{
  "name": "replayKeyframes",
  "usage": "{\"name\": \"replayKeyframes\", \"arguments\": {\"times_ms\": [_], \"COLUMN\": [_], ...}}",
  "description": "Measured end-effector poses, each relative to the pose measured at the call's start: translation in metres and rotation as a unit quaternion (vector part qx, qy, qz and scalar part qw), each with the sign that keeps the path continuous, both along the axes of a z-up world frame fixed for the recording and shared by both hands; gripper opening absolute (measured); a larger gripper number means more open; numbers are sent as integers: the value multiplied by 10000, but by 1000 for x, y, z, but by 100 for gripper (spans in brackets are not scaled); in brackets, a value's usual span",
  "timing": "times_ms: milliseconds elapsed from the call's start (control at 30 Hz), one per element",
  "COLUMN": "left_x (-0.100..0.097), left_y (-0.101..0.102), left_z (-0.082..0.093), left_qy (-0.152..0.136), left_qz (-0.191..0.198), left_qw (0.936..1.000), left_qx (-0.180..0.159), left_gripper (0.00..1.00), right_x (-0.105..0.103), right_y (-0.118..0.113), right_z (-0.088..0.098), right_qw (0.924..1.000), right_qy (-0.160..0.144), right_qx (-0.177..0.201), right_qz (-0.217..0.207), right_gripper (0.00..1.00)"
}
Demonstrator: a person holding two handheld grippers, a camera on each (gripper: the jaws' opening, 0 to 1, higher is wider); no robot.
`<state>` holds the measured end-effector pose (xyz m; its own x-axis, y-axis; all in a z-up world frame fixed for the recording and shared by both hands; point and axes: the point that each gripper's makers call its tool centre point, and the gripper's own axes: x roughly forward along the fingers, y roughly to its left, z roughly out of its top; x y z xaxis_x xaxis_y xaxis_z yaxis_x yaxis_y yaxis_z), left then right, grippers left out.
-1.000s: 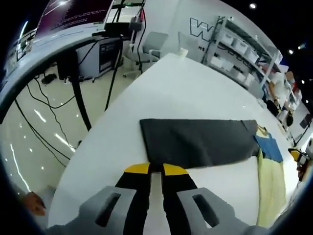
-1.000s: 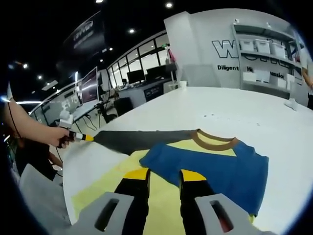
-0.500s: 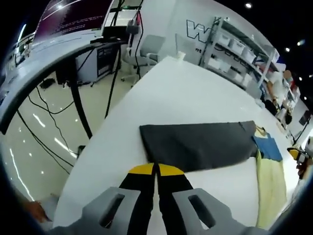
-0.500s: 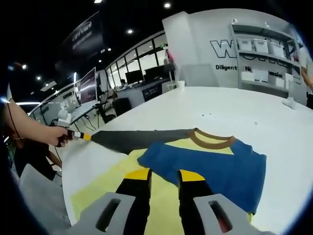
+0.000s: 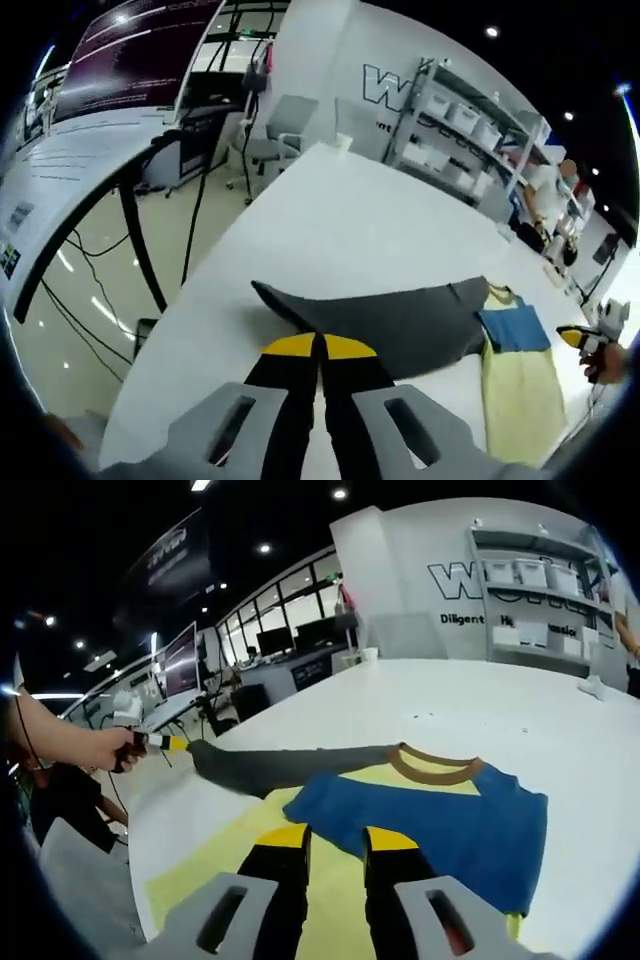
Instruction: Fold the garment on the visible template until the final outline fits inside the template.
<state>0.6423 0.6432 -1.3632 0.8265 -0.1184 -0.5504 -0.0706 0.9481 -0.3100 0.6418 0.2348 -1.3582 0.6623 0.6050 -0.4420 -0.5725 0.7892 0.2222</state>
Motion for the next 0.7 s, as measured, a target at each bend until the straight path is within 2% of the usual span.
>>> {"name": "replayKeyframes", "arguments": {"times_ms": [300, 467, 533, 700], "left_x": [24, 41, 46, 55], "left_y": [-52, -94, -108, -146], "left_z": [29, 46, 49, 53], "left_qy": [-318, -492, -525, -554], "left_qz": [-620, -1120, -1316, -1676], "left_qw": [9976, 9924, 9899, 9841], "left_qx": [-49, -112, -56, -215], "left_gripper": [0, 0, 0, 0], "right_x": [-2, -3, -4, -4], "right_y": [-9, -17, -20, -30], "right_z": [-2, -3, -3, -4], "right_qw": [9999, 9998, 9998, 9995], "right_qy": [-12, -8, 2, -5], "right_qx": [60, 99, 117, 140], "right_qz": [-79, -153, -188, -271], "right_gripper": [15, 15, 15, 15]}}
